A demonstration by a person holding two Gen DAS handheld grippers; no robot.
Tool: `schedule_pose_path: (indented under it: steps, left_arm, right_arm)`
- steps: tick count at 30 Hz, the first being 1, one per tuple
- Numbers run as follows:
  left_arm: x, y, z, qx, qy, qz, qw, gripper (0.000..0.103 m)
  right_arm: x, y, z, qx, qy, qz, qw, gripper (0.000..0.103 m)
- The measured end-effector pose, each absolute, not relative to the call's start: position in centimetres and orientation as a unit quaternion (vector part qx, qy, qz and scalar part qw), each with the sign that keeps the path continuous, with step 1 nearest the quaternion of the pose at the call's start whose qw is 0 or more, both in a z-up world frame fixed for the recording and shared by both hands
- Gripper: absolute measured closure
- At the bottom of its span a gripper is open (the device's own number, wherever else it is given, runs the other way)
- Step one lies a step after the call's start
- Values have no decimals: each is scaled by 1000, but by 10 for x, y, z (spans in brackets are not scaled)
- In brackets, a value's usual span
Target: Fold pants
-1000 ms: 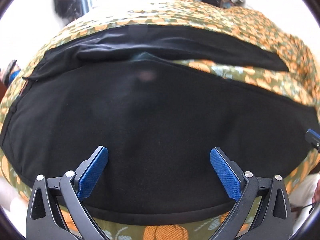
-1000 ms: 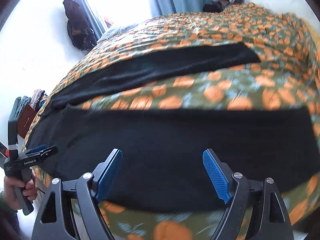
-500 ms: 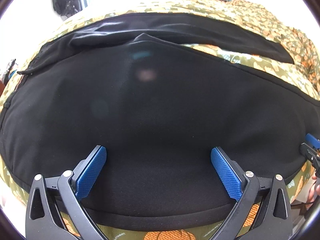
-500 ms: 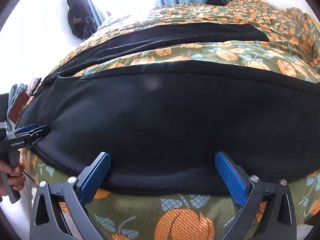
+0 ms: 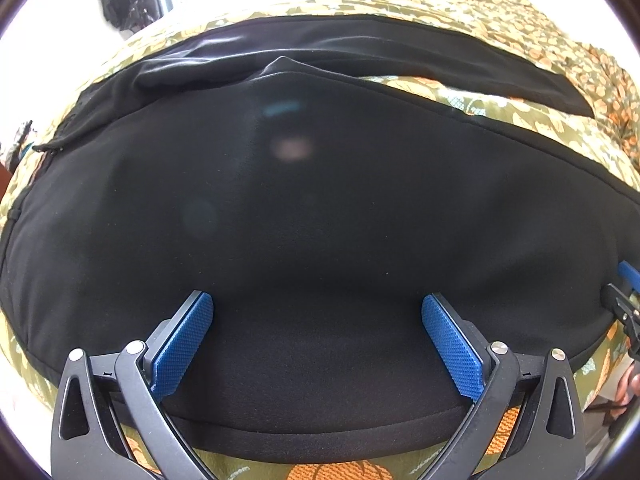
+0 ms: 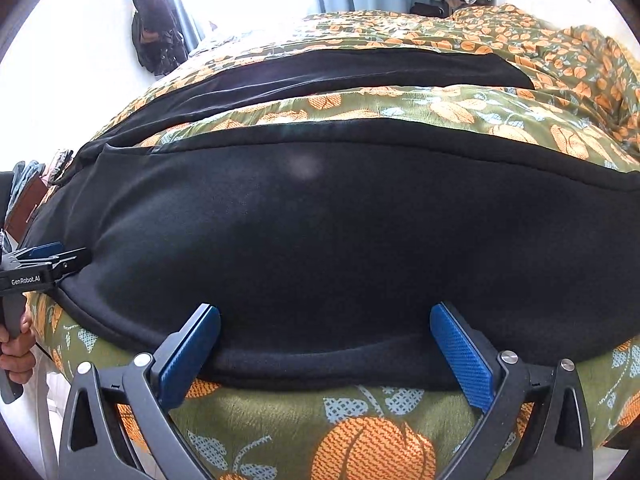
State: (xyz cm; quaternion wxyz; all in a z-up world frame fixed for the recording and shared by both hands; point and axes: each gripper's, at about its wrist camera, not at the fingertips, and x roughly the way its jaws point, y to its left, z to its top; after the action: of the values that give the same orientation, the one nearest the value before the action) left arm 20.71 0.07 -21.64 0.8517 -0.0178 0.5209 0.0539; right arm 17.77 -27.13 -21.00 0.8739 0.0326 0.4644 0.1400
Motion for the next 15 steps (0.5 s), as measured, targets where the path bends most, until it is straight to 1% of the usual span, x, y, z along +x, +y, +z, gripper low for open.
schedule_pose_path:
  steps: [8, 11, 15]
  left_arm:
    - [209, 0, -218, -12, 522, 56, 851, 1]
    - [210, -1, -218, -12, 523, 55, 851, 1]
    - [208, -4, -219, -9, 518, 59, 853, 1]
  right_arm:
    - [177, -272, -209, 31, 463, 140, 874, 0]
    - [181, -275, -202, 36, 476, 147, 866, 0]
    - [192, -323, -186, 104, 497, 113, 854, 0]
